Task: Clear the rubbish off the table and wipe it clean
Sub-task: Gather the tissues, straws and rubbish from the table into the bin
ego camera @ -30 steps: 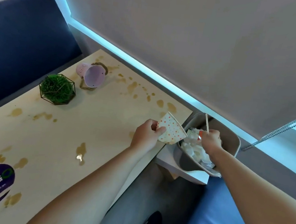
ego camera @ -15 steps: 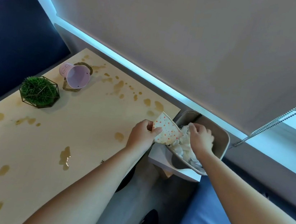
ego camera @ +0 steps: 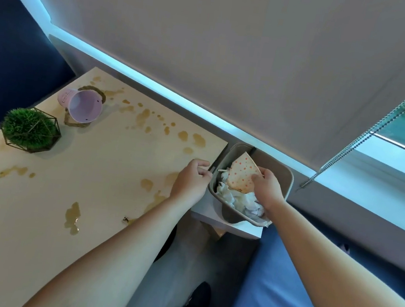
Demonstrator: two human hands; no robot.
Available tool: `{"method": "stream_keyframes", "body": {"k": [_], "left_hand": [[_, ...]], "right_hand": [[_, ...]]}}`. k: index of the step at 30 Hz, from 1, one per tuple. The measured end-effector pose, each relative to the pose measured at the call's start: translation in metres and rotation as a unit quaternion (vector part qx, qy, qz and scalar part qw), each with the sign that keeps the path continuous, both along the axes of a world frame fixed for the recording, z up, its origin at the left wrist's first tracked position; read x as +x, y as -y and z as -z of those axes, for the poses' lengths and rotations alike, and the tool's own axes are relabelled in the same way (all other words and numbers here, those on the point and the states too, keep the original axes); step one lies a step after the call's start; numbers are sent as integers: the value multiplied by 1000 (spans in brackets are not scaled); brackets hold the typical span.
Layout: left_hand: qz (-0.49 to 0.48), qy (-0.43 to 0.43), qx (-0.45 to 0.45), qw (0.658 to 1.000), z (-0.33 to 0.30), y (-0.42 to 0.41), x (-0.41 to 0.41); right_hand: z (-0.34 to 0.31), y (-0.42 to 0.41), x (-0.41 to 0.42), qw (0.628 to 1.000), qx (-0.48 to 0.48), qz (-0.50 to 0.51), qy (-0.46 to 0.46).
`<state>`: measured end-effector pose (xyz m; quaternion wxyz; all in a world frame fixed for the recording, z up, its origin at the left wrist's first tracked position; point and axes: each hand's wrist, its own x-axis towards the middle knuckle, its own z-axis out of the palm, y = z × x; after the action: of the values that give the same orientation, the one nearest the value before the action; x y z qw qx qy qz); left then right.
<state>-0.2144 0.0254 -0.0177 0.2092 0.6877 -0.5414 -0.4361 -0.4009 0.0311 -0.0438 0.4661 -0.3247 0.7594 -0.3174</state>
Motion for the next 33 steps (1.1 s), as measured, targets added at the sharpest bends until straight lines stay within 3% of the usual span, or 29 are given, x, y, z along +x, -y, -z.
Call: {"method": "stream_keyframes", "body": {"k": [3,6,9,17,25,33], "left_hand": [[1,6,-2,1000,-1,-4,2],[1,6,-7,1000,1,-12,10],[-6,9,-16,1000,-3,-19,24],[-36,38,-42,998,-29,-44,101],[-76,141,-40,986,-53,-101,225],[-118,230,-14,966,-75,-203,350]], "right_hand": [[8,1,-2,993,65,-56,-82],[9,-7,5,960,141,-124,-207],[-2,-13,19,947,95,-174,-252],[-53,-15,108,916,-16,-309,-256],[-83,-51,240,838,-66,-479,-252],[-99,-111,369,776,-88,-574,-246]]}}
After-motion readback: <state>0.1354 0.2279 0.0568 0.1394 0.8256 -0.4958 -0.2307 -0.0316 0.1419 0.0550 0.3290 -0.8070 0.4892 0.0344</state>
